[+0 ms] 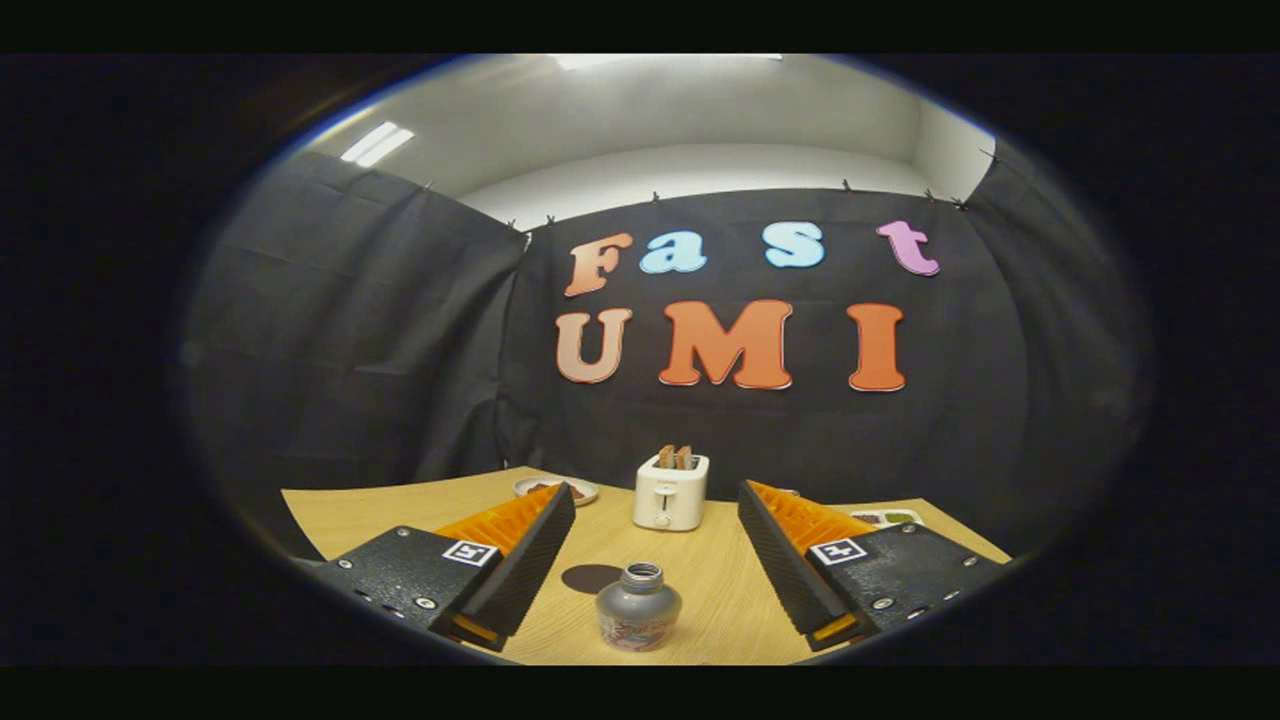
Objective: Take the bottle from table, then pour the juice into the cup, finally place the bottle on the coaster
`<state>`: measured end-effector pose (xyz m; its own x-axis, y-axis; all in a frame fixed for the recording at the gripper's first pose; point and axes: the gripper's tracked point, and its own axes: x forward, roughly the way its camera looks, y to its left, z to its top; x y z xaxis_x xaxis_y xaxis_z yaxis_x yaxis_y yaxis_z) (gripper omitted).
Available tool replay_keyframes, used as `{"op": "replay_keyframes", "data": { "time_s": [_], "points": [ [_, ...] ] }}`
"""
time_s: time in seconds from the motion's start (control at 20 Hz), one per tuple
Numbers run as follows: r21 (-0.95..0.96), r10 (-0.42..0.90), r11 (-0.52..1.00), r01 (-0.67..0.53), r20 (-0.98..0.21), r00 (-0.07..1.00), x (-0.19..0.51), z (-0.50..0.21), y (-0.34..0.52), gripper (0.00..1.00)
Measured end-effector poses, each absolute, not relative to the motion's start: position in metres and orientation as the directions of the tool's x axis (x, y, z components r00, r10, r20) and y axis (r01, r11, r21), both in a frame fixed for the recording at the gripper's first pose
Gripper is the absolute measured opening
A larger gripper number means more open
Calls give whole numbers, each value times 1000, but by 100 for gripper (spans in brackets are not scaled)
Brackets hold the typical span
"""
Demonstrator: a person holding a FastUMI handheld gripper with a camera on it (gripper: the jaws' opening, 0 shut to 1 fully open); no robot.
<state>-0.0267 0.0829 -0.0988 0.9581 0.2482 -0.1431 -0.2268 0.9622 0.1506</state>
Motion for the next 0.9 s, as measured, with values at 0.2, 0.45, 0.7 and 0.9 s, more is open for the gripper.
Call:
{"op": "replay_keyframes", "data": {
  "time_s": [0.2, 0.45, 0.7, 0.9],
  "points": [
    [178, 271, 955, -239, -186, 944, -31, -131, 91, 97],
    [203, 304, 944, -259, -237, 923, -37, -166, 101, 98],
    [227, 353, 928, -294, -294, 888, -43, -204, 118, 98],
    [248, 353, 928, -279, -335, 874, -45, -226, 120, 98]
  ]
}}
